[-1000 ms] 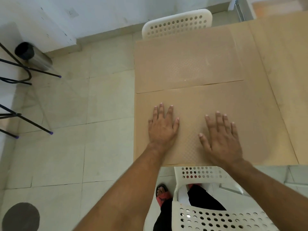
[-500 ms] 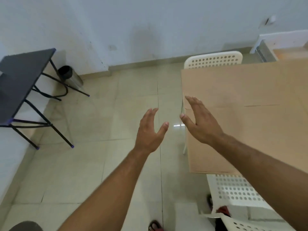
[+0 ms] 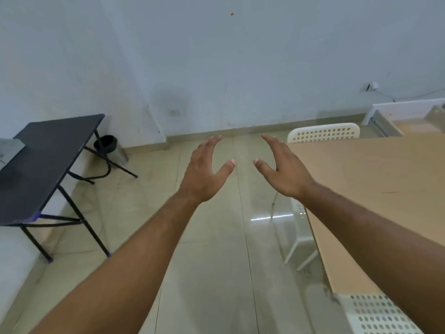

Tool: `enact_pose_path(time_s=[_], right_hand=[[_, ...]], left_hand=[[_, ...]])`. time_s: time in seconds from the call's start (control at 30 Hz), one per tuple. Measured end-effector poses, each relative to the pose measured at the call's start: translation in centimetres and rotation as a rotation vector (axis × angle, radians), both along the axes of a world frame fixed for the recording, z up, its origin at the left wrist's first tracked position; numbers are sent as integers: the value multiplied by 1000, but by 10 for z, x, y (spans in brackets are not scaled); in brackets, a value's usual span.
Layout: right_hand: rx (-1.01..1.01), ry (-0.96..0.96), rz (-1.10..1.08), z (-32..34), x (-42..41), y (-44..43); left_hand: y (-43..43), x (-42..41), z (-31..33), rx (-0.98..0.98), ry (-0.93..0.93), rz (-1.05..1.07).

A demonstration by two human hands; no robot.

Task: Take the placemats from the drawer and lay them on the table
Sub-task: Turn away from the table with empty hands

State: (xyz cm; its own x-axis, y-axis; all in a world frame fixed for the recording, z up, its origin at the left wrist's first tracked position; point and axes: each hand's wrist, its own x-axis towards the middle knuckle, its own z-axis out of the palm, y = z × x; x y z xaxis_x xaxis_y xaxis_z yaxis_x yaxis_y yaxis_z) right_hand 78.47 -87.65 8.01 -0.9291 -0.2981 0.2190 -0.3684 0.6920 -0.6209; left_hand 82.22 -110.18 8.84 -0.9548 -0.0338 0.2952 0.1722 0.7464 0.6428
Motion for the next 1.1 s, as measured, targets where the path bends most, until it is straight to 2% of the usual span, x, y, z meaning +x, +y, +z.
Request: enact_pose_path(time_s=[0.17,0.3,0.53,0.67,0.93,1.1], right_hand=[[-48,4,-34,1,-73,-30],[-94,19,-31,4,-163,-56],[-104,-59,-58,16,-331,-81],[-109,-102,-105,16,-403,-85],[-79,-57,-261,11,-598,-90],[-118,-120,-442,4,-695,-79]], left_hand=[[-26,-83,11,-3,23,-72],[-47,-167,15,-44,23,-84],[-99,-332,42,-138,-76,-93],[-113,-417,45,-128,-56,-94],[-106,-653,19,-38,-68,-260],[-84,-793,19,13,-93,-416]])
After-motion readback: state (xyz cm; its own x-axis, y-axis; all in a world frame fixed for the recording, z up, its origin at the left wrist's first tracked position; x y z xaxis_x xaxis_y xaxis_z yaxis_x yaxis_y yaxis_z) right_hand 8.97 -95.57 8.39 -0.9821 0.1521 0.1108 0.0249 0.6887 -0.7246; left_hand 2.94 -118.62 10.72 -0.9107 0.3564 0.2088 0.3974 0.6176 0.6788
